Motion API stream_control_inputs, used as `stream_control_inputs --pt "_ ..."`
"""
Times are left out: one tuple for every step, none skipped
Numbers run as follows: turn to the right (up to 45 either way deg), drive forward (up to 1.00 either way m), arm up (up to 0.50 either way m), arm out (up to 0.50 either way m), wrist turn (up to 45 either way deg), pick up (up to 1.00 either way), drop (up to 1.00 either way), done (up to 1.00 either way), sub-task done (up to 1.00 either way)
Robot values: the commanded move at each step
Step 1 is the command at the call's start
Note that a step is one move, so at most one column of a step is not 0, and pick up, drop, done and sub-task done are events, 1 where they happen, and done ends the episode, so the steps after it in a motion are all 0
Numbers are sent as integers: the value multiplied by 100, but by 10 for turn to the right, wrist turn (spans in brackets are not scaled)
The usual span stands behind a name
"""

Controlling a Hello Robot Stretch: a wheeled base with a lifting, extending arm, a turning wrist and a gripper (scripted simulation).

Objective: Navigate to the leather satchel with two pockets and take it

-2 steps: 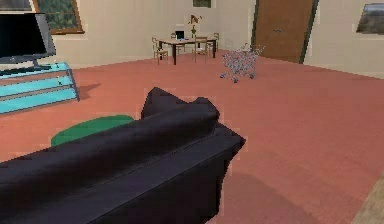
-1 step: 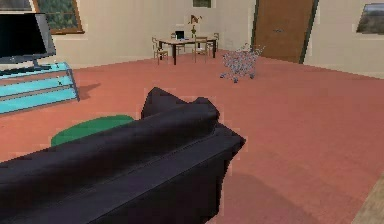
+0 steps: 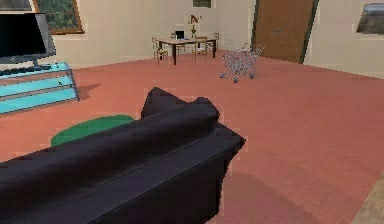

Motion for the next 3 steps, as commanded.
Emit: stream_control_inputs --pt "0 0 0 0 60 0 0 0 0" --pt "0 0 -30 0 0 0 0 0 0" --pt "0 0 0 0 0 100 0 0 0"
